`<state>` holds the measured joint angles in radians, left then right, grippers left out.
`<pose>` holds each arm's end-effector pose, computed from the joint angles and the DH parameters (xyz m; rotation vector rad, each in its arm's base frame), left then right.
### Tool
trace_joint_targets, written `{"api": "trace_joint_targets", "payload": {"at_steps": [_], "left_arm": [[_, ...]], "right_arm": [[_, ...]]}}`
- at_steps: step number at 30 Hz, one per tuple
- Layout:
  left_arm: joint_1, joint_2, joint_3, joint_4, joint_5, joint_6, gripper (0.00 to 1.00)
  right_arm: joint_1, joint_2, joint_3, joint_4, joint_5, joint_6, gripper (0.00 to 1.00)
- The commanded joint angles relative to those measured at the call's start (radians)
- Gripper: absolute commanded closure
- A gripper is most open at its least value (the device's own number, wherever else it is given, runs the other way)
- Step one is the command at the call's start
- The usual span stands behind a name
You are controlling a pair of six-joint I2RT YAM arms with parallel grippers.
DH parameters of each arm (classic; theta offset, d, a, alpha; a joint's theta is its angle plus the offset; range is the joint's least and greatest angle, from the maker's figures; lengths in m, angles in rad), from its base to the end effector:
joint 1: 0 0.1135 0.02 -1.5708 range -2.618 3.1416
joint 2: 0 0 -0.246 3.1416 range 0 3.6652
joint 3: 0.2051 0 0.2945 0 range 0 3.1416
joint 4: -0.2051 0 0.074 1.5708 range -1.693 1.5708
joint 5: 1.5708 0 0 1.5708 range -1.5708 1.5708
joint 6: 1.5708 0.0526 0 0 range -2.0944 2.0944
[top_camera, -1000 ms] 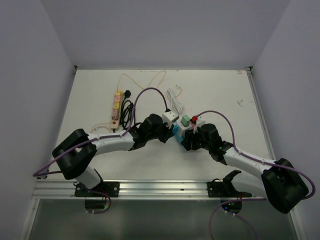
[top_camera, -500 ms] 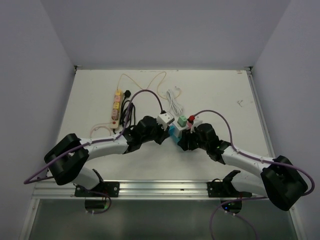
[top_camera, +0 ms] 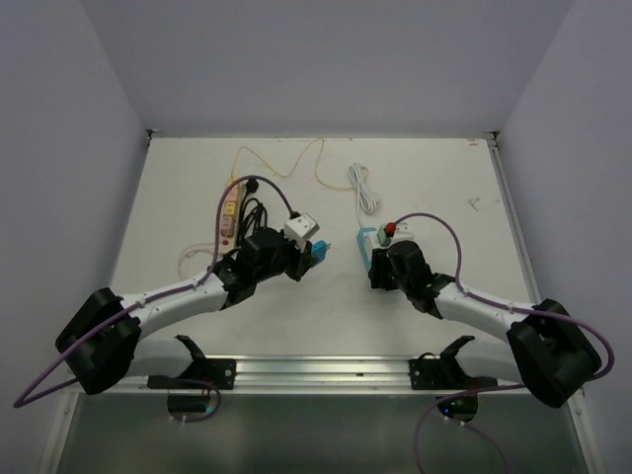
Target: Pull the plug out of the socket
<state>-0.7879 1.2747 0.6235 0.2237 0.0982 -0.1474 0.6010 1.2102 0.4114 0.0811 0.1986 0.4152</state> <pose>0.2283 -0.2368 0.1693 0.7118 1.9387 -0.6891 0.2301 0.1452 0.0963 -0.1091 2.2877 0.3067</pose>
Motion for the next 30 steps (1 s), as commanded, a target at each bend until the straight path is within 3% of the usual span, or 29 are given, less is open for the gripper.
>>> {"api": "trace_joint_targets", "payload": {"at_steps": [1,6,19,20,22,26,30], "left_arm": [[0.062,-0.031,-0.053,0.061,-0.015,-0.093,1.00],[0.141,0.031,-0.035,0.100,-0.029,-0.179,1.00],[0.317,0.475,0.223,0.298,0.287,-0.423,0.99],[0.320,0.495,0.241,0.287,0.288,-0.429,0.91],[0.329,0.547,0.284,0.258,0.287,-0.438,0.85],[0.343,0.589,0.308,0.235,0.290,-0.457,0.48],[0.349,0.574,0.286,0.224,0.275,-0.474,0.23]], "right_arm": [[-0.006,-0.028,0.010,0.005,0.047,0.011,1.00],[-0.006,-0.035,0.004,0.023,-0.010,-0.010,1.00],[-0.004,-0.037,0.001,0.037,-0.051,-0.024,1.00],[-0.004,-0.034,0.001,0.039,-0.053,-0.024,1.00],[-0.004,-0.029,0.003,0.039,-0.053,-0.026,1.00],[-0.004,-0.023,0.004,0.039,-0.060,-0.029,1.00],[-0.003,-0.021,0.007,0.037,-0.067,-0.027,1.00]]}}
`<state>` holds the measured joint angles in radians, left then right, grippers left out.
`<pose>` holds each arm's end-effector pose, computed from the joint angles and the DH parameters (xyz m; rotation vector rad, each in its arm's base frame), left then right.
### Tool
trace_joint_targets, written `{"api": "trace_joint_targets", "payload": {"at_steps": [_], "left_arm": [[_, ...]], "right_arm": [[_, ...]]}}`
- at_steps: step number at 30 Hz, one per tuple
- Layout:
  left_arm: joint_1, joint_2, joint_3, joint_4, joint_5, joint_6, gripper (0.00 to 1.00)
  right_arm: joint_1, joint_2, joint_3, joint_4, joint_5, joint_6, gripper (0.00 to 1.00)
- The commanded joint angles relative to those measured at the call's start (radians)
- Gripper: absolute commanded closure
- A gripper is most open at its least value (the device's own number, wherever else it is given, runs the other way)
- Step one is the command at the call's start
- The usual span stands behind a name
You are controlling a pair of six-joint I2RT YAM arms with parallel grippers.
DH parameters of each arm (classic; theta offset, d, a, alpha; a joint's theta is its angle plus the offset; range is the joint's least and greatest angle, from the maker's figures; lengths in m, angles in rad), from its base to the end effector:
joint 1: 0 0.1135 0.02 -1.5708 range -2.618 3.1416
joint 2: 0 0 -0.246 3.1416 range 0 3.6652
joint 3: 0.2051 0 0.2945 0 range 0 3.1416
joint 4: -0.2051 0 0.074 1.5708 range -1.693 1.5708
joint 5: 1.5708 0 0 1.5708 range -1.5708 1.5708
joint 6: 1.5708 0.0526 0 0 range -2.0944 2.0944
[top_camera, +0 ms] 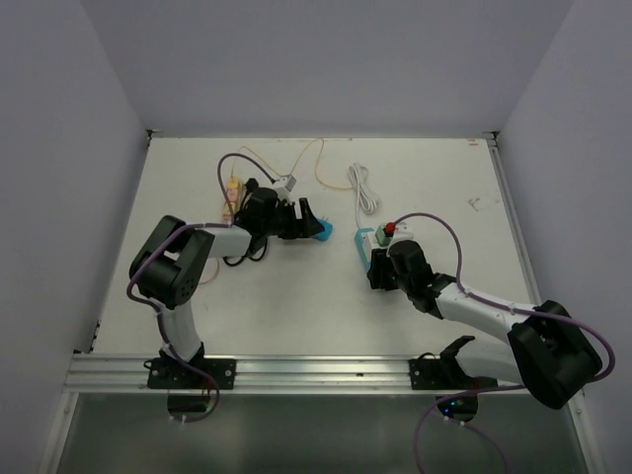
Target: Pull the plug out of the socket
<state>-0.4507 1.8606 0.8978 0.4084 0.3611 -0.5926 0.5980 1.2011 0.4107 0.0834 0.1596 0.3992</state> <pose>0.3600 -0.1949 0.0820 0.0684 2.2508 -0.9764 0.2298 0.1464 0.0984 -0.1432 2.2861 0.3438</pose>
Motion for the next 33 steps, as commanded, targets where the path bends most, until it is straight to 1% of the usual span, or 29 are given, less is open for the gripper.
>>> {"api": "trace_joint_targets", "payload": {"at_steps": [1,2,4,5,8,9,12,13,14,15,17,18,20,21,23,24,25,26,27,29,30,33], "left_arm": [[0.012,-0.020,0.001,0.033,0.003,-0.030,0.18],[0.012,-0.027,-0.003,0.026,-0.004,-0.033,0.10],[0.012,-0.063,-0.028,-0.003,-0.022,-0.045,0.02],[0.012,-0.095,-0.040,-0.014,-0.028,-0.062,0.00],[0.012,-0.152,-0.101,-0.014,-0.031,-0.104,0.00],[0.012,-0.193,-0.121,-0.010,-0.027,-0.136,0.00],[0.009,-0.290,-0.215,0.004,-0.020,-0.200,0.00],[0.007,-0.317,-0.268,0.009,-0.022,-0.211,0.00],[0.006,-0.346,-0.298,0.012,-0.027,-0.231,0.00],[0.003,-0.407,-0.324,0.013,-0.034,-0.237,0.00],[-0.009,-0.498,-0.393,-0.002,-0.059,-0.242,0.00],[-0.022,-0.527,-0.428,-0.016,-0.083,-0.242,0.00],[-0.037,-0.608,-0.453,-0.060,-0.109,-0.236,0.00],[-0.052,-0.635,-0.476,-0.075,-0.140,-0.234,0.00],[-0.068,-0.704,-0.493,-0.117,-0.165,-0.230,0.00],[-0.078,-0.724,-0.508,-0.132,-0.189,-0.230,0.00],[-0.083,-0.744,-0.514,-0.143,-0.198,-0.228,0.00],[-0.088,-0.779,-0.525,-0.161,-0.217,-0.225,0.00],[-0.089,-0.793,-0.528,-0.172,-0.224,-0.223,0.00],[-0.092,-0.822,-0.534,-0.195,-0.232,-0.220,0.00],[-0.094,-0.830,-0.539,-0.201,-0.238,-0.220,0.00],[-0.108,-0.845,-0.548,-0.212,-0.257,-0.223,0.00]], "right_arm": [[-0.001,-0.011,0.010,0.035,-0.031,-0.011,1.00],[-0.001,-0.012,0.010,0.033,-0.038,-0.011,1.00],[-0.001,-0.014,0.011,0.030,-0.049,-0.008,1.00],[-0.001,-0.015,0.013,0.030,-0.055,-0.002,1.00],[-0.001,-0.017,0.010,0.032,-0.087,0.007,1.00],[-0.001,-0.017,0.010,0.032,-0.095,0.015,1.00],[0.002,-0.012,0.005,0.036,-0.118,0.035,1.00],[0.006,-0.011,0.005,0.038,-0.126,0.041,1.00],[0.011,-0.008,0.005,0.038,-0.129,0.047,0.98],[0.013,-0.005,0.004,0.042,-0.135,0.055,0.88],[0.026,0.011,0.011,0.038,-0.153,0.073,0.79],[0.031,0.020,0.014,0.038,-0.157,0.079,0.67],[0.054,0.044,0.025,0.045,-0.157,0.111,0.56],[0.065,0.052,0.027,0.047,-0.157,0.121,0.45],[0.101,0.066,0.037,0.050,-0.154,0.153,0.38],[0.115,0.074,0.042,0.047,-0.146,0.162,0.31],[0.146,0.080,0.056,0.044,-0.132,0.170,0.29],[0.179,0.086,0.074,0.030,-0.105,0.188,0.25],[0.180,0.092,0.074,0.026,-0.092,0.197,0.23],[0.229,0.098,0.103,0.015,-0.072,0.226,0.17],[0.262,0.104,0.111,0.007,-0.048,0.237,0.12],[0.304,0.098,0.135,-0.007,-0.008,0.276,0.07]]}}
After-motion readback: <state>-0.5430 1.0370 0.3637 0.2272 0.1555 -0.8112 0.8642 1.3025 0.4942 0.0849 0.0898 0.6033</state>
